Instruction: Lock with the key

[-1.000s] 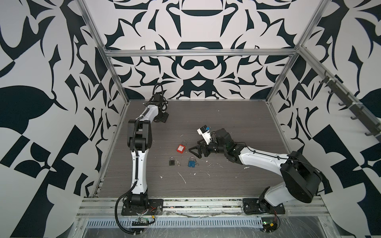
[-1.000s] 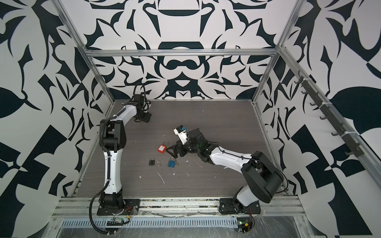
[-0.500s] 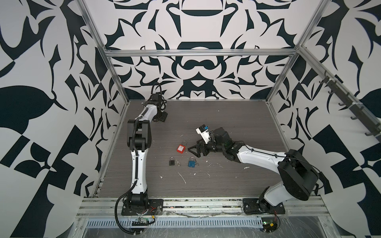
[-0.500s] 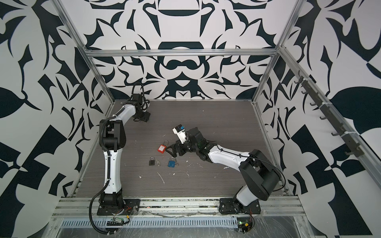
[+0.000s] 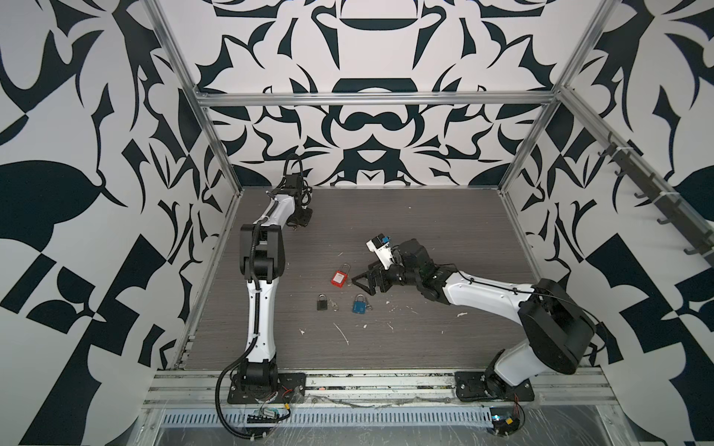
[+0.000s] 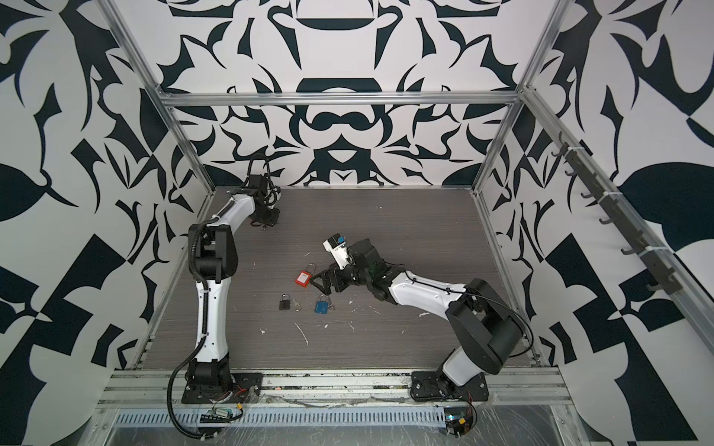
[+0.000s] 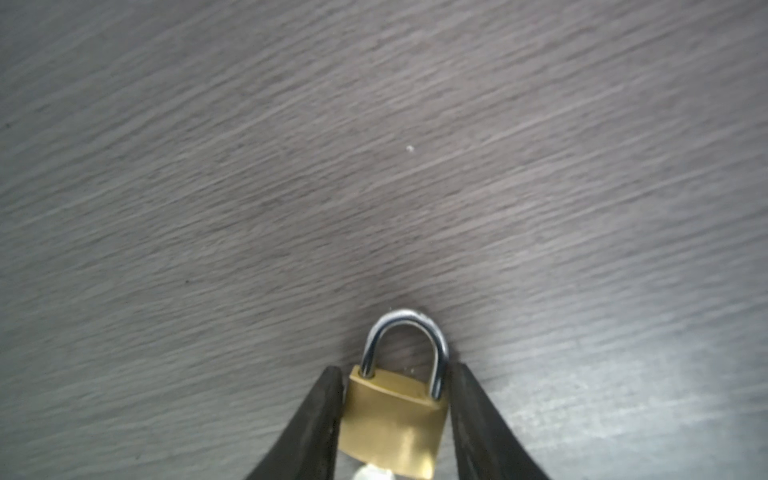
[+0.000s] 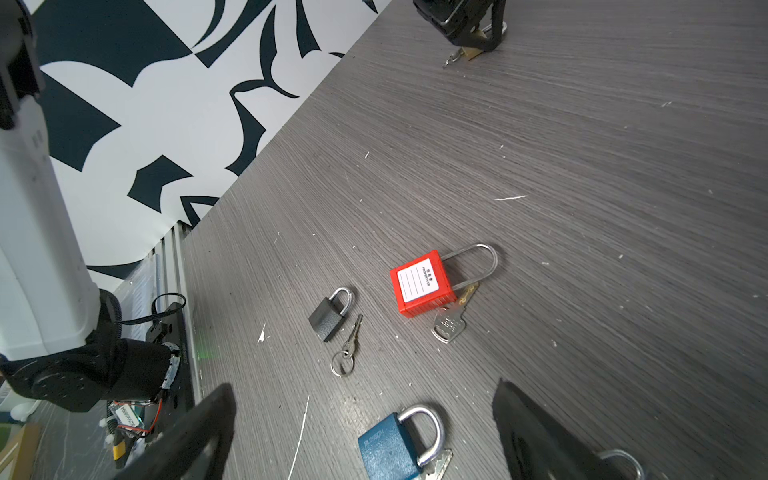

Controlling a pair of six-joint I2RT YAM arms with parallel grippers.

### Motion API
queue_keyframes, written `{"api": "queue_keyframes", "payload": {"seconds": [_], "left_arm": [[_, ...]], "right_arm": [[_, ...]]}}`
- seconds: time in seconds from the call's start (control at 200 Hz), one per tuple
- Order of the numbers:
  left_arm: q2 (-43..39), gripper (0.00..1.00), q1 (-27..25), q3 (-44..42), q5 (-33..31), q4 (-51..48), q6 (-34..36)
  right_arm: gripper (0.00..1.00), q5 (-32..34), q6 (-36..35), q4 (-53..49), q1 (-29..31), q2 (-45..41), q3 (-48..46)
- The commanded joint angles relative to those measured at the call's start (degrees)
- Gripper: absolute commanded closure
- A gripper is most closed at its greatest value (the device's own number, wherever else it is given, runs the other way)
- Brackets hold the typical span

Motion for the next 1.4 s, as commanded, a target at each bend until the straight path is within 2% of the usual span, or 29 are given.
{"api": "queue_keyframes", "payload": {"seconds": [0.0, 0.215, 0.59, 0.795, 1.225, 1.395], "left_arm": [[1.71, 0.59, 0.33, -0.67, 0.86, -5.52, -1.31], [-1.21, 0.59, 0.16, -4.21, 2.42, -5.18, -4.41], [-2.19, 0.51, 0.18, -6.26, 1.56, -4.30, -7.61], [-2.59, 0.55, 0.05, -7.08, 1.61, -4.30, -8.19], [-2.73, 0.56, 0.08, -8.16, 1.05, -4.51, -8.61], [-2.19, 0.63, 0.09, -7.68, 0.50, -4.82, -9.71]], "right_arm": [[0.02, 0.16, -0.70, 0.47, 0.04, -0.44, 2.37], [0.02, 0.07, -0.64, 0.81, 0.04, -0.81, 1.97], [0.02, 0.47, -0.13, 1.26, 0.08, -1.96, 0.97], [0.02, 0.64, 0.02, 1.33, 0.04, -1.92, 1.00], [0.02, 1.04, 0.54, 1.55, 0.04, -2.30, 0.61], [0.02, 1.34, 0.53, 1.61, 0.04, -2.81, 0.27]]}}
